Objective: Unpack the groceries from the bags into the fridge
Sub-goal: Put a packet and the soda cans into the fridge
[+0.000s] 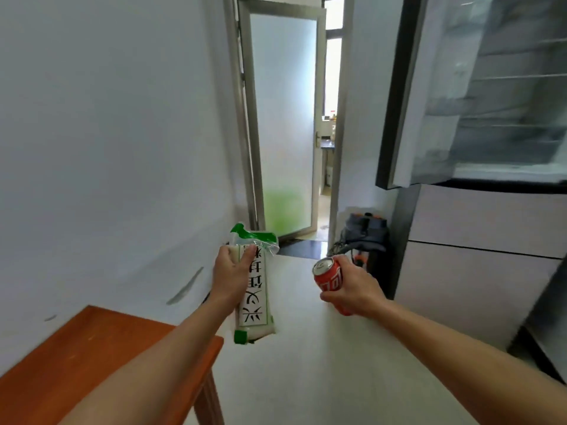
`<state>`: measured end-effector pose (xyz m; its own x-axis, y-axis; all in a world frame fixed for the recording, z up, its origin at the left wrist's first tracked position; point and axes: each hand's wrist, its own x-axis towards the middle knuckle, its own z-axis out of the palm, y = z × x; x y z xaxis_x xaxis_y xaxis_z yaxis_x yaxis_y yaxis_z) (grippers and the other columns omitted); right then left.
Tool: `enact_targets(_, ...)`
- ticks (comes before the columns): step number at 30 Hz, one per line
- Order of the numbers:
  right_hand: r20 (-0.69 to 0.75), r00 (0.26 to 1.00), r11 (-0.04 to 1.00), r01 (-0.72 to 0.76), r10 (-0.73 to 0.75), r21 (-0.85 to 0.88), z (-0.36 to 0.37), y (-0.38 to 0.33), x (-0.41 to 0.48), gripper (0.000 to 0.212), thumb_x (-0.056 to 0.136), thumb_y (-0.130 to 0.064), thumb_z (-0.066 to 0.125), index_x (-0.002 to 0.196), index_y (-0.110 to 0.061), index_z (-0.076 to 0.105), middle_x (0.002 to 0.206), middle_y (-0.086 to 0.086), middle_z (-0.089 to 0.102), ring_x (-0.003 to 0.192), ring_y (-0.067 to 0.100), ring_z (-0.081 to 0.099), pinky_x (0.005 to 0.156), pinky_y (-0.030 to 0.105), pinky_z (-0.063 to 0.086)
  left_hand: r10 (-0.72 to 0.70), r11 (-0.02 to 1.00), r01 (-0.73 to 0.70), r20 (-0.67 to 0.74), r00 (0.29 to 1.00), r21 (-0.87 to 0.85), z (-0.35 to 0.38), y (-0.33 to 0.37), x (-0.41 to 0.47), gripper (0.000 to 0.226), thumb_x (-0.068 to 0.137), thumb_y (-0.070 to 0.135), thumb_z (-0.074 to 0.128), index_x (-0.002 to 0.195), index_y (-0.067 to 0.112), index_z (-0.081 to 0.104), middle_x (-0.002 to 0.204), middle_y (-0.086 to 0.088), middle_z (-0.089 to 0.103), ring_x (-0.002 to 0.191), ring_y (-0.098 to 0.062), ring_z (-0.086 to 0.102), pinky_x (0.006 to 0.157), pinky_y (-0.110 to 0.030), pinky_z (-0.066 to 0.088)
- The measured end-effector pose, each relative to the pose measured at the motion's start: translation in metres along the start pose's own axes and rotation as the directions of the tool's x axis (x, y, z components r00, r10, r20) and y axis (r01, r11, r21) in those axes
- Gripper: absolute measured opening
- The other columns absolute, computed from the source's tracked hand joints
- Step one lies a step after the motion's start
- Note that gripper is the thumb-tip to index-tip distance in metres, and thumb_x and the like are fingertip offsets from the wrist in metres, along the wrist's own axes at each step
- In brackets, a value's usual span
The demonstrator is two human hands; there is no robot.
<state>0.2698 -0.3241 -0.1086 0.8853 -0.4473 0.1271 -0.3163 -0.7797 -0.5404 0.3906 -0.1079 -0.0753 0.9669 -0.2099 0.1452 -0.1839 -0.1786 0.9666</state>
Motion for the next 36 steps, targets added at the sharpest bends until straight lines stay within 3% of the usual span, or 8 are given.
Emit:
enact_targets(5,-0.097,0.988,0.993,-0.117,0.116,-0.005,-0.082,0.111,-0.001,0.072,0.065,-0.045,0.079,0.124,-0.035,0.04,0.109,-0.004,0.064,0.091,0.018,0.061,0.078,0.035,0.053,0.033,0.998,-0.025,0.16,0.987,-0.051,0.137,0.034,0.002,0.032,0.09,0.037,0.062,0.095,0.008,0.049,0.086,-0.011,0.064,0.069,-0.018,0.064,0.056,-0.028,0.049)
enact_targets(9,-0.181,0.964,0.98,-0.197,0.196,0.011,-0.127,0.179,0.01,0.07,0.068,-0.043,0.08,0.126,-0.03,0.043,0.108,-0.003,0.065,0.088,0.016,0.059,0.073,0.03,0.049,0.066,0.997,-0.053,0.264,0.962,-0.054,0.226,0.057,0.016,0.032,0.09,0.04,0.062,0.096,0.012,0.049,0.088,-0.01,0.064,0.076,-0.023,0.066,0.069,-0.041,0.057)
enact_targets(11,-0.227,0.942,0.968,-0.251,0.248,0.019,-0.144,0.211,0.02,0.068,0.068,-0.044,0.081,0.124,-0.029,0.045,0.108,-0.004,0.066,0.086,0.015,0.058,0.071,0.028,0.045,0.077,0.996,-0.062,0.306,0.949,-0.059,0.268,0.064,0.027,0.031,0.091,0.039,0.06,0.097,0.011,0.048,0.085,-0.009,0.064,0.072,-0.023,0.067,0.066,-0.041,0.058)
enact_targets(15,-0.293,0.906,0.95,-0.309,0.305,0.036,-0.175,0.27,0.061,0.072,0.066,-0.053,0.079,0.123,-0.029,0.044,0.113,-0.003,0.064,0.094,0.017,0.062,0.081,0.036,0.053,0.105,0.994,-0.08,0.373,0.922,-0.081,0.35,0.069,0.064,0.034,0.091,0.041,0.06,0.103,0.011,0.048,0.084,-0.012,0.068,0.072,-0.027,0.071,0.068,-0.049,0.06)
enact_targets(19,-0.354,0.873,0.942,-0.32,0.335,0.102,-0.217,0.308,0.125,0.077,0.069,-0.046,0.082,0.13,-0.023,0.042,0.12,0.001,0.061,0.102,0.02,0.06,0.084,0.034,0.05,0.136,0.99,-0.111,0.41,0.902,-0.085,0.423,0.075,0.112,0.033,0.092,0.042,0.059,0.104,0.014,0.047,0.088,-0.012,0.068,0.073,-0.026,0.071,0.07,-0.049,0.06)
enact_targets(27,-0.521,0.794,0.928,-0.14,0.313,0.344,-0.312,0.337,0.269,0.074,0.061,-0.034,0.087,0.123,-0.023,0.049,0.117,0.003,0.056,0.106,0.02,0.055,0.094,0.039,0.047,0.191,0.978,-0.209,0.469,0.862,-0.014,0.525,0.099,0.194,0.033,0.09,0.048,0.058,0.098,0.019,0.045,0.083,-0.009,0.068,0.069,-0.021,0.071,0.065,-0.048,0.06)
enact_targets(32,-0.568,0.749,0.819,0.061,0.34,0.571,-0.347,0.352,0.36,0.07,0.069,-0.025,0.086,0.126,-0.025,0.045,0.111,-0.005,0.054,0.106,0.017,0.055,0.095,0.04,0.05,0.176,0.974,-0.22,0.443,0.879,0.049,0.566,0.09,0.217,0.035,0.089,0.05,0.058,0.099,0.02,0.045,0.083,-0.007,0.068,0.069,-0.019,0.07,0.065,-0.046,0.06)
enact_targets(36,-0.55,0.779,0.854,0.035,0.302,0.519,-0.344,0.371,0.427,0.073,0.067,-0.035,0.086,0.128,-0.027,0.047,0.115,-0.005,0.057,0.109,0.02,0.056,0.097,0.044,0.049,0.155,0.972,-0.211,0.398,0.904,0.101,0.588,0.084,0.226,0.031,0.09,0.049,0.058,0.1,0.021,0.047,0.084,-0.004,0.068,0.072,-0.019,0.07,0.068,-0.045,0.06)
